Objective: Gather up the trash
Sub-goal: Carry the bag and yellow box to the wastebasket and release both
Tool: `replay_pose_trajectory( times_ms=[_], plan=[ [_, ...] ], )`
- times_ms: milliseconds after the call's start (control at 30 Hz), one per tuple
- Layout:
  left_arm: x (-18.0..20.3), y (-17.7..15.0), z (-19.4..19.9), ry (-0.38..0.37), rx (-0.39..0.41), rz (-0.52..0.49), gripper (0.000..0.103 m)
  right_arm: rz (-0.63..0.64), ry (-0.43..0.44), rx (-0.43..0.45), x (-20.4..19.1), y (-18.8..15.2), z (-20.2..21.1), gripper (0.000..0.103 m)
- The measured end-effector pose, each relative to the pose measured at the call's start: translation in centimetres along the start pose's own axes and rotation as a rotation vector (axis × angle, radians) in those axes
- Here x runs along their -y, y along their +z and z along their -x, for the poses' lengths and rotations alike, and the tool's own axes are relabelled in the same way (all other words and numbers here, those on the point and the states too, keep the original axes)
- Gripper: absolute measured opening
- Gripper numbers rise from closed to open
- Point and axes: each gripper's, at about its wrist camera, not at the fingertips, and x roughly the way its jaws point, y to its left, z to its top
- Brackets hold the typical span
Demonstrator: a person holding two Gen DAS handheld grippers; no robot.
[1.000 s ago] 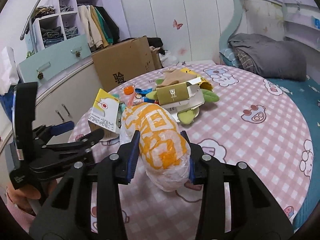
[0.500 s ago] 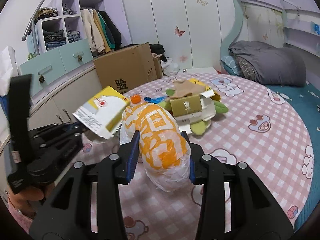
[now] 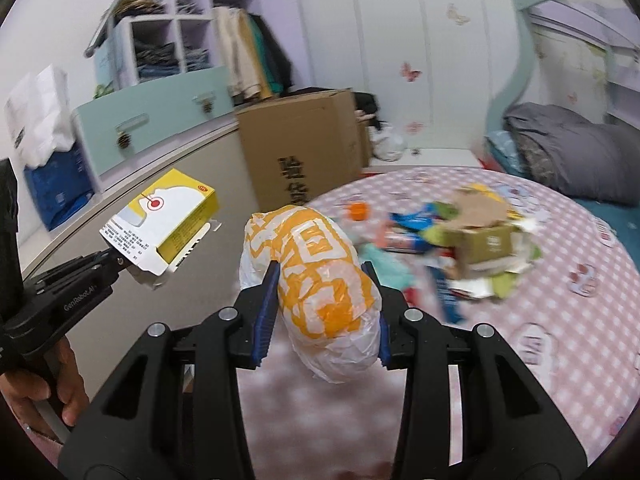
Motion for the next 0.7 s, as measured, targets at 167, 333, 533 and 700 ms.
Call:
replay_pose_trajectory(
  times_ms=[167, 333, 533, 700],
  plan=[
    [-6.7, -1.5, -0.4, 0.077, -0.046, 0.091, 0.001, 0.058, 0.091, -0.058, -4.9, -0.1, -3.3, 0.039],
    [-12.9, -3.5, -1.9, 0.15, -0.111, 0.187, 0.001, 0.099, 0.191, -0.142, -10.0, -0.7, -8.2, 0.039],
    [-19.5, -5.7, -4.0, 0.237, -0.181, 0.292, 0.001, 0.152, 0.278, -0.233, -16.6, -1.8, -15.0, 0.04],
    [-24.7, -6.9, -5.8, 0.325, -0.219, 0.352, 0.001, 0.141, 0.326, -0.289, -20.5, -2.7, -20.9, 0.05]
  ],
)
